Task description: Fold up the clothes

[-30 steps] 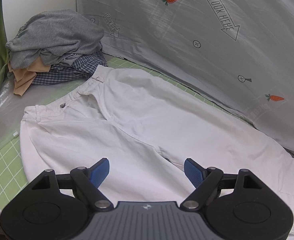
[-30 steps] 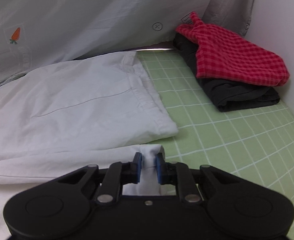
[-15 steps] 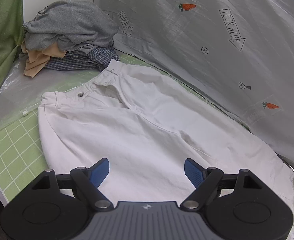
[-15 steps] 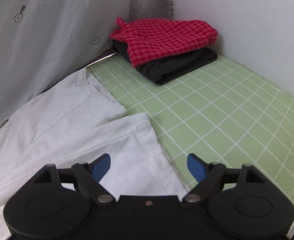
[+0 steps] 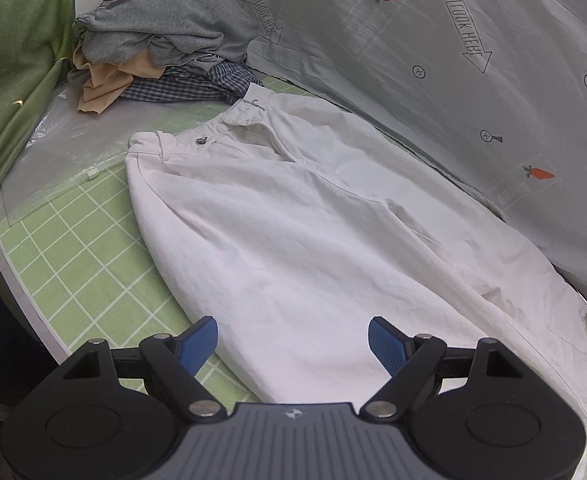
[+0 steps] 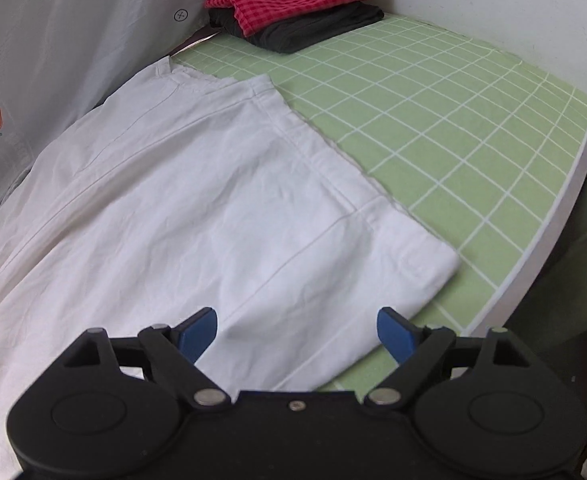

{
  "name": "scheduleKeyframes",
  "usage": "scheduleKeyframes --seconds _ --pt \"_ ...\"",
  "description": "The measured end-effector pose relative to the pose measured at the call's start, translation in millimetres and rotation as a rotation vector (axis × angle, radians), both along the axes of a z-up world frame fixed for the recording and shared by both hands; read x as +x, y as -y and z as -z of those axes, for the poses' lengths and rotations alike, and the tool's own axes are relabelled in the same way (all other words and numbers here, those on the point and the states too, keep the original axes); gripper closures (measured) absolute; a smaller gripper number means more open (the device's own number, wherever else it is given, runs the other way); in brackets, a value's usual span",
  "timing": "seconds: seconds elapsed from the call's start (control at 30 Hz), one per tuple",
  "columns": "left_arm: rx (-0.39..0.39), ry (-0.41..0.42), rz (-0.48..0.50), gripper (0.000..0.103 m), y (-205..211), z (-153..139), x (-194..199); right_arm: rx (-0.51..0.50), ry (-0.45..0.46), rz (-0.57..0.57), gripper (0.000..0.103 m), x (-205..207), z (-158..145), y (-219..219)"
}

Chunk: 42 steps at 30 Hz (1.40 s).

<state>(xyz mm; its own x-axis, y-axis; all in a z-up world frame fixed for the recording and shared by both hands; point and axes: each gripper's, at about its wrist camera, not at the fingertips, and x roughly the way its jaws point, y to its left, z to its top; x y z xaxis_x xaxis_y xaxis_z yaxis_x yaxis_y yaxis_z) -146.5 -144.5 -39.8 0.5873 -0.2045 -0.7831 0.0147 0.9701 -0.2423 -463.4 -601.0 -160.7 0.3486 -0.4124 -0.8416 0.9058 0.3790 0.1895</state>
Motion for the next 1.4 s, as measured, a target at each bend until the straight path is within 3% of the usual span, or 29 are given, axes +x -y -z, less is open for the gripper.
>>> scheduleKeyframes --seconds 0.1,0.4,0.7,1.03,1.2,1.4 --pt "0.002 -0.006 0.004 0.02 -5.1 1.1 -4.8 0.009 -0.025 -0.005 0.015 -2.2 6.2 -10.7" --pt "-0.001 -0.011 0.01 0.02 -11.7 0.8 -8.1 0.01 0.013 -0.07 0.007 13.0 10.6 -22.6" --pt "-0.038 -0.067 -0.104 0.019 -46.4 13.9 26.9 -0.005 -0.049 -0.019 0.001 28.7 13.1 -26.6" --pt "-0.047 -0.155 -0.201 0.019 -92.8 38.9 116.0 0.024 -0.176 0.172 0.0 57.1 16.0 -17.5" --pt "-0.009 -0.215 -0.23 0.019 -117.2 59.5 171.9 0.056 -0.171 0.336 0.0 61.9 15.8 -7.5" --pt "0.013 -0.249 -0.251 0.019 -128.2 76.1 208.1 0.093 -0.188 0.481 0.0 69.1 16.8 1.8"
